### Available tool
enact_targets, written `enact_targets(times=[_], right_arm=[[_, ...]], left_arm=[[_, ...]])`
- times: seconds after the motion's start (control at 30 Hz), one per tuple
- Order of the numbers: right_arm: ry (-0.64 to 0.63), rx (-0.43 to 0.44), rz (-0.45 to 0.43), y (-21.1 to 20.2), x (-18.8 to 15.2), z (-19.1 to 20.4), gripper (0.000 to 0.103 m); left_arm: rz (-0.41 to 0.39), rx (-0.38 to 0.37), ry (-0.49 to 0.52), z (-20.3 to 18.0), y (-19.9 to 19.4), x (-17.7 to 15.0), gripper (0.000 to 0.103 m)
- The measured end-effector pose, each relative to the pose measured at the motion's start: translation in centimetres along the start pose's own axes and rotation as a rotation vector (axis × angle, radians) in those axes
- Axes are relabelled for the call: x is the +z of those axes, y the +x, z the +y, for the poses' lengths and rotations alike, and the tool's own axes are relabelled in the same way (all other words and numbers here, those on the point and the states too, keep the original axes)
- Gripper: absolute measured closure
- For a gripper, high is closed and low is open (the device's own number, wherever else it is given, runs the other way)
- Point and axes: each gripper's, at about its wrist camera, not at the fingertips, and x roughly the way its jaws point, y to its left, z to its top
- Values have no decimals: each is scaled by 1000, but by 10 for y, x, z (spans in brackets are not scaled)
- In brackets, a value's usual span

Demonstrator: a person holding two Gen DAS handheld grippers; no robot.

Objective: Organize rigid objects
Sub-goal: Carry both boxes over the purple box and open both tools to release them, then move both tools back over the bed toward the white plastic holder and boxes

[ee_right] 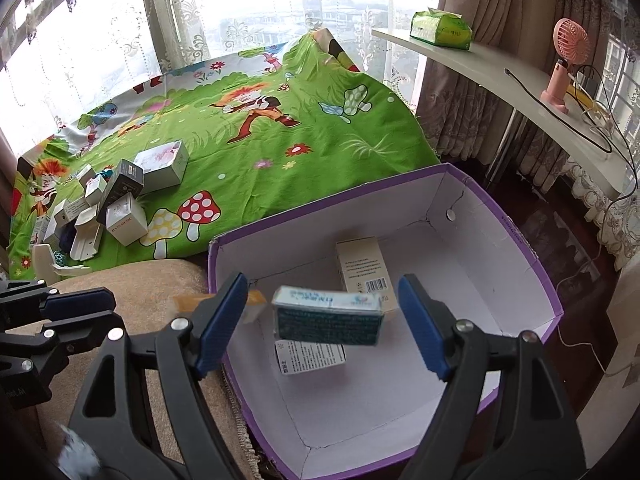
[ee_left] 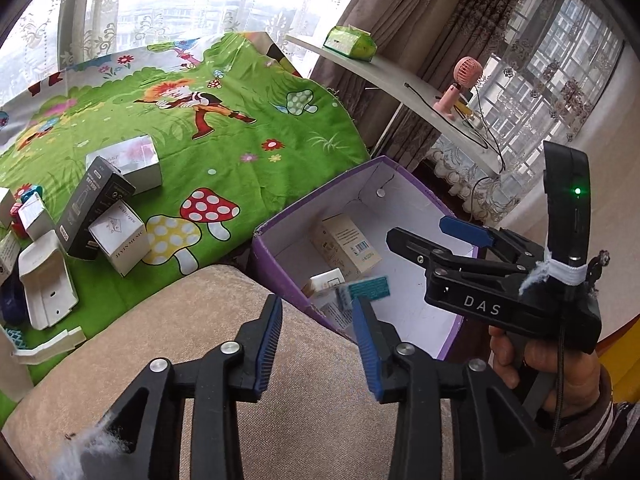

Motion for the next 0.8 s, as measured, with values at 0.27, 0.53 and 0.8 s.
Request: enact_targets(times=[0.27,0.53,0.8], right_arm=[[-4,-11,-41,-8,3,4,9],[-16,-64,-111,-17,7,15,2],[-100,-34,-143,-17,6,41,1]], left_arm=[[-71,104,11,0,-18,0,34],[-152,171,20,11,-42,-5,28],[-200,215,-72,55,-72,-19,28]])
